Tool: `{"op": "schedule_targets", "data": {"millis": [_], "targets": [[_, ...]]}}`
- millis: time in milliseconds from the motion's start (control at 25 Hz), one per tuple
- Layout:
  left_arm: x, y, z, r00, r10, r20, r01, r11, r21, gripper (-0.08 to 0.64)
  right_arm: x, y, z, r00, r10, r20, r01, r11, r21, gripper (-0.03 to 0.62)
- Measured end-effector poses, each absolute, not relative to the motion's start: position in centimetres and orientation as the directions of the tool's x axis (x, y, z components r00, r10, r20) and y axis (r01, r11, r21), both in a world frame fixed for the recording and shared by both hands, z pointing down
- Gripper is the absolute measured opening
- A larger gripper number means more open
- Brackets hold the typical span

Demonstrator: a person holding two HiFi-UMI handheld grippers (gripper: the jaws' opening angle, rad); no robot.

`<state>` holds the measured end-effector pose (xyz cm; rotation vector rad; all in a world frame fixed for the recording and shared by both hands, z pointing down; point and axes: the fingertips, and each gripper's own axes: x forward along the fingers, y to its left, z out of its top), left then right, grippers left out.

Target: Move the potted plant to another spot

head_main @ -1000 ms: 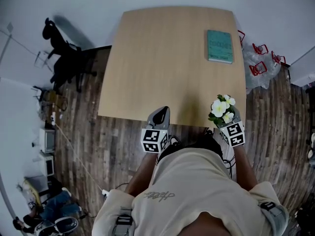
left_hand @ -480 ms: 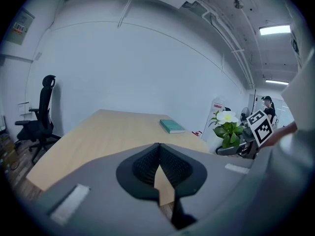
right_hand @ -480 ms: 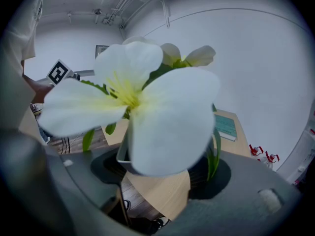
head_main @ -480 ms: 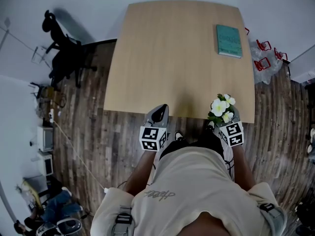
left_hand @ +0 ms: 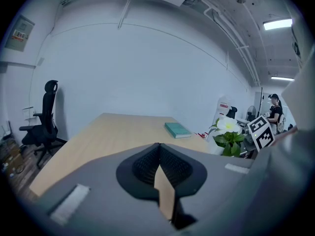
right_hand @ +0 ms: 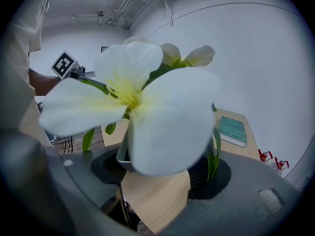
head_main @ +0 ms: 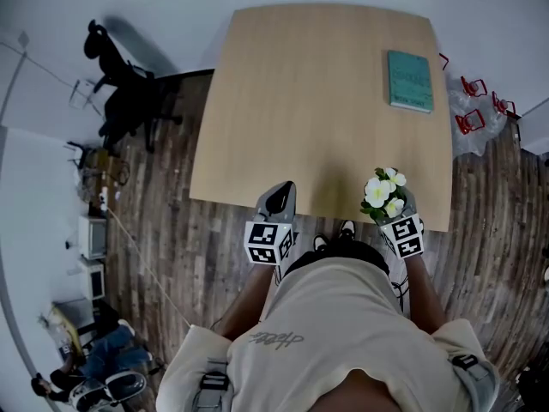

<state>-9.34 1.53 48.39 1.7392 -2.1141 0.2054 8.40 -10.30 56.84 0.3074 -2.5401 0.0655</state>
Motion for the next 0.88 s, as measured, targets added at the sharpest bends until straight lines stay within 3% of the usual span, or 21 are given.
{"op": "schedule_targets", "data": {"millis": [880], "targets": [[-12.8, -2.2, 48.9, -0.232, -0.877, 0.421, -0.939, 0.314, 0.138, 0.015, 4.1, -15.8, 59.4, -0.809, -0.103, 0.579, -0.093, 0.995, 0.047, 0.339]]}}
